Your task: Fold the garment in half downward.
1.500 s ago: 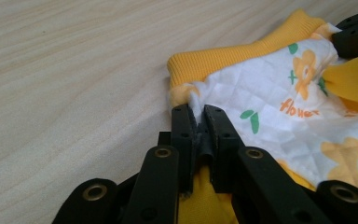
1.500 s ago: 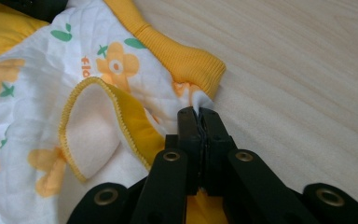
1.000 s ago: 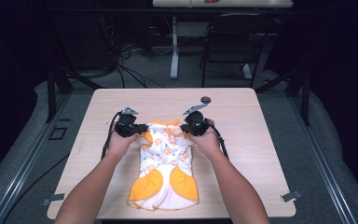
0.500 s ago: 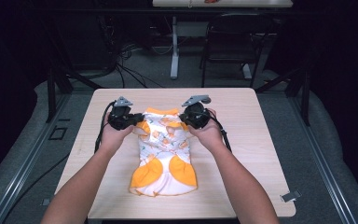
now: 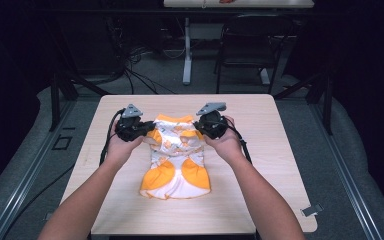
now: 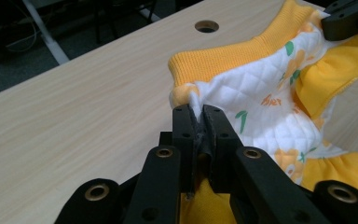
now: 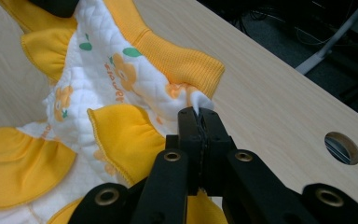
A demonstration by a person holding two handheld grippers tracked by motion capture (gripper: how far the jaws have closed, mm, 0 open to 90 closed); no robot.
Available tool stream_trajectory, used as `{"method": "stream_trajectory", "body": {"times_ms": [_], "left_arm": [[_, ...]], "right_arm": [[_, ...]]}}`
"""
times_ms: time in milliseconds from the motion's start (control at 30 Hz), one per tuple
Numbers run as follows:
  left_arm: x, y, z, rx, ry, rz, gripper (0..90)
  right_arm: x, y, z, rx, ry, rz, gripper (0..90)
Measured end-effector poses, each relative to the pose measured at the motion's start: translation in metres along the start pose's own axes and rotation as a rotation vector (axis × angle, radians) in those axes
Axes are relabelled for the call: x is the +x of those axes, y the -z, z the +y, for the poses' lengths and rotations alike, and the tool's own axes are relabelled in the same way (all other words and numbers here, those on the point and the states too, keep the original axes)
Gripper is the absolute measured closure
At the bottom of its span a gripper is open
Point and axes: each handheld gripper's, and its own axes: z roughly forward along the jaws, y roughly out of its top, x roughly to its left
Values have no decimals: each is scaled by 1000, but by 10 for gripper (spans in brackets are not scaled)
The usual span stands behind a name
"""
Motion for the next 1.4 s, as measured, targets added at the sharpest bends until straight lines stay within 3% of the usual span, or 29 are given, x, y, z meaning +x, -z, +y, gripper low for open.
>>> {"method": "stream_trajectory", "body": {"times_ms": [233, 567, 733, 967, 1400], "left_arm": [[-10, 5, -17, -3, -9, -33, 844], [-20, 13, -32, 2, -38, -47, 843], [-24, 17, -42, -1, -36, -62, 842], [-33, 21, -64, -6, -9, -118, 841], [-46, 18, -93, 45, 10, -165, 821]], "right_arm": [[11, 4, -17, 6, 32, 29, 886], [28, 9, -29, 20, 72, 53, 886], [36, 13, -37, 13, 65, 72, 886], [44, 16, -53, 10, 39, 107, 885], [59, 12, -80, 40, 10, 168, 871]]}}
